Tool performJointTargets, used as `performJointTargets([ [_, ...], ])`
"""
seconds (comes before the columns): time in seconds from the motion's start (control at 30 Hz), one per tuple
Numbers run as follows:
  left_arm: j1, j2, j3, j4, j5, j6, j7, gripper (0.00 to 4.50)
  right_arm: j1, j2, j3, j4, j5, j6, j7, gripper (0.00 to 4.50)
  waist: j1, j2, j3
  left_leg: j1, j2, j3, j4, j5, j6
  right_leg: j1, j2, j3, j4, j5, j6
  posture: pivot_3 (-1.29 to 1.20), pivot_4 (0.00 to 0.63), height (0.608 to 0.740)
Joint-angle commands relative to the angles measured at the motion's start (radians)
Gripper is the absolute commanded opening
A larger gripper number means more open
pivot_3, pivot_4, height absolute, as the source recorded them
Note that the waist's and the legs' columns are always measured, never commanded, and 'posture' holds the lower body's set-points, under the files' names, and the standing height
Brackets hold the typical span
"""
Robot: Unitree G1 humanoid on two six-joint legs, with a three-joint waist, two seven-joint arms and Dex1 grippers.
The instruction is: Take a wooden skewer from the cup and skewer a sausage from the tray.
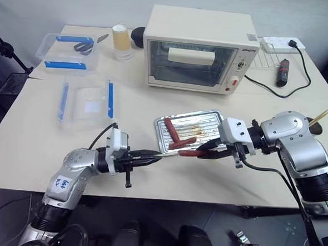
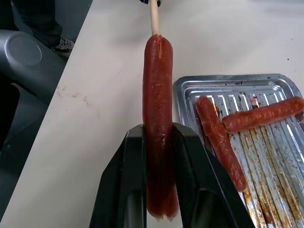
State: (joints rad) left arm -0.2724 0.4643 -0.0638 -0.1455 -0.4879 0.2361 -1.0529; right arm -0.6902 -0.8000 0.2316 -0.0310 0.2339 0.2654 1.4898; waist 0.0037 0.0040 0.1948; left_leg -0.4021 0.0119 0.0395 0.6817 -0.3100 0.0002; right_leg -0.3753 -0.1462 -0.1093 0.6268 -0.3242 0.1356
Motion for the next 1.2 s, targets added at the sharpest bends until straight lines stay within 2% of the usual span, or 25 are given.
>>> performJointTargets([
  [0.03,-0.068,-0.044,-0.071,0.003,0.018,0.0,-0.013,0.0,-0.033,0.028,0.016,-0.064,0.023,0.004,0.007,0.72,0.001,0.0,0.0,0.0,0.0,0.0,0.0,0.0,0.0,0.0,0.0,0.0,0.0,0.0,0.0,0.0,0.15,0.74],
  [0.37,-0.175,-0.093,-0.139,0.063,0.036,0.026,-0.08,0.0,-0.06,0.051,0.025,-0.059,0.005,-0.007,0.017,0.72,-0.002,0.0,0.0,0.0,0.0,0.0,0.0,0.0,0.0,0.0,0.0,0.0,0.0,0.0,0.0,0.0,0.15,0.74],
  [0.77,-0.116,-0.053,-0.105,0.023,0.042,0.031,-0.068,0.0,-0.046,0.018,0.014,-0.037,-0.01,-0.024,0.024,0.72,-0.001,0.0,0.0,0.0,0.0,0.0,0.0,0.0,0.0,0.0,0.0,0.0,0.0,0.0,0.0,0.0,0.15,0.74],
  [0.9,-0.124,-0.06,-0.113,0.02,0.055,0.031,-0.049,0.0,-0.055,0.031,0.017,-0.022,-0.021,-0.039,0.01,0.23,-0.001,0.0,0.0,0.0,0.0,0.0,0.0,0.0,0.0,0.0,0.0,0.0,0.0,0.0,0.0,0.0,0.15,0.74],
  [1.2,-0.175,-0.059,-0.162,-0.005,0.125,0.079,0.006,0.0,-0.066,0.034,0.036,-0.038,-0.063,-0.024,-0.002,0.23,-0.001,0.0,0.0,0.0,0.0,0.0,0.0,0.0,0.0,0.0,0.0,0.0,0.0,0.0,0.0,0.0,0.15,0.74],
])
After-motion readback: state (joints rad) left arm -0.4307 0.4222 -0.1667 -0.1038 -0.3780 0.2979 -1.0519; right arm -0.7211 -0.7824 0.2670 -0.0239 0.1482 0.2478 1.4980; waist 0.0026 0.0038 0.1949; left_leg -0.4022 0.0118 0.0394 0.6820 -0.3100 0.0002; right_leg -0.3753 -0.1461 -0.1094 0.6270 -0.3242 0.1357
